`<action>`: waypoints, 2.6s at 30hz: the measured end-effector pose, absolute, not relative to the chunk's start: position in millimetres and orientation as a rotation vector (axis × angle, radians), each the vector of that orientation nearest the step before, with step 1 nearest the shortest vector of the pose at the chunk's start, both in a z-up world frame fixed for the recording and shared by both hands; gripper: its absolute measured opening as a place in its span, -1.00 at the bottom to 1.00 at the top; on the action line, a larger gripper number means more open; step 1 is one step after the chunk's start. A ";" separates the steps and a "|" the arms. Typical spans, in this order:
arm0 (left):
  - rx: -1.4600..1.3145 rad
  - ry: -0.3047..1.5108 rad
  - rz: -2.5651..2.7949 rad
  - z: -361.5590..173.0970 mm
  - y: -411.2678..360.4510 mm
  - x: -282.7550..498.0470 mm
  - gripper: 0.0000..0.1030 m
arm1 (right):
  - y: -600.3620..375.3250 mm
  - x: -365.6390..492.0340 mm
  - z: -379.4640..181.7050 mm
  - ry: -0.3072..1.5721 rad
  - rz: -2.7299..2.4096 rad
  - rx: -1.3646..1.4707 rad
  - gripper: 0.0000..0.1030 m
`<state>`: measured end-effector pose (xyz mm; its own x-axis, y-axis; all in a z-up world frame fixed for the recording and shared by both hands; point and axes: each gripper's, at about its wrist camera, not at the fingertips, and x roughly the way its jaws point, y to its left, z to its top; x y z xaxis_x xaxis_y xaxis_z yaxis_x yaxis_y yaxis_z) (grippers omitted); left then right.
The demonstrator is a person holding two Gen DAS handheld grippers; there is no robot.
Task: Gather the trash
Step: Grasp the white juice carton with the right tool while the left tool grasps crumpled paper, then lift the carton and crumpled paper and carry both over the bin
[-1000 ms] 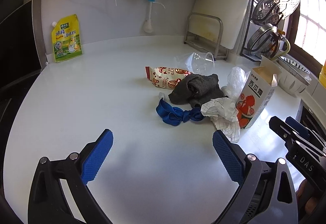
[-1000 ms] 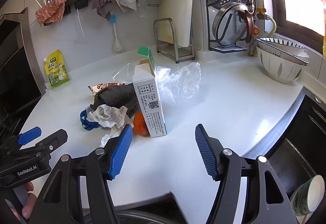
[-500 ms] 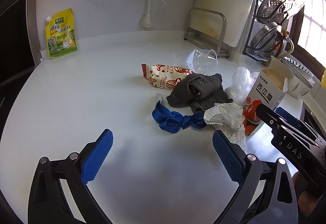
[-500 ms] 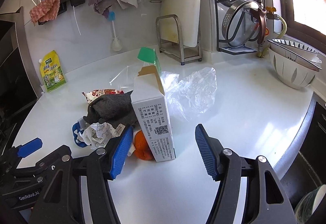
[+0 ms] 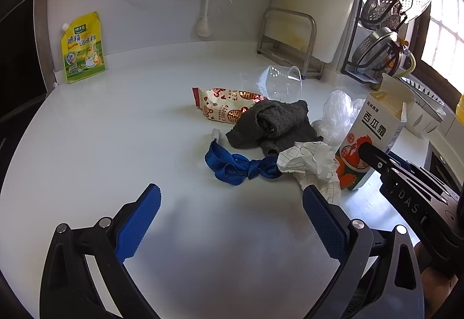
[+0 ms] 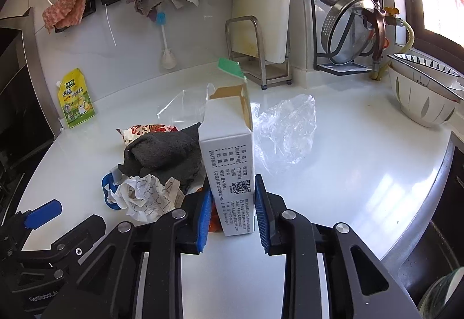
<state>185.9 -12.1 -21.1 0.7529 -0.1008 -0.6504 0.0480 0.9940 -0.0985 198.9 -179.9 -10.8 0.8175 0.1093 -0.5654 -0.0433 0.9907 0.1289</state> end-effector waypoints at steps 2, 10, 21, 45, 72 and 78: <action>-0.082 0.716 -0.092 -20.0 -15.3 186.5 0.87 | -184.8 192.7 -8.2 0.595 0.074 0.120 -0.50; -0.066 0.712 -0.103 -18.1 -38.0 190.0 0.87 | -213.7 161.6 3.5 0.532 0.035 0.167 -0.51; -0.062 0.714 -0.083 -19.1 -65.5 205.3 0.87 | -248.5 125.6 2.2 0.492 0.005 0.238 -0.51; 0.015 0.684 -0.062 -18.6 -83.3 206.6 -0.62 | -262.8 110.5 -4.7 0.470 0.045 0.314 -0.51; 0.047 0.599 -0.060 38.3 -8.8 101.3 -0.66 | -251.2 25.4 9.4 0.477 0.036 0.297 -0.51; 0.043 0.619 -0.071 33.1 -4.2 64.0 -0.66 | -230.0 -6.1 18.8 0.492 0.057 0.253 -0.51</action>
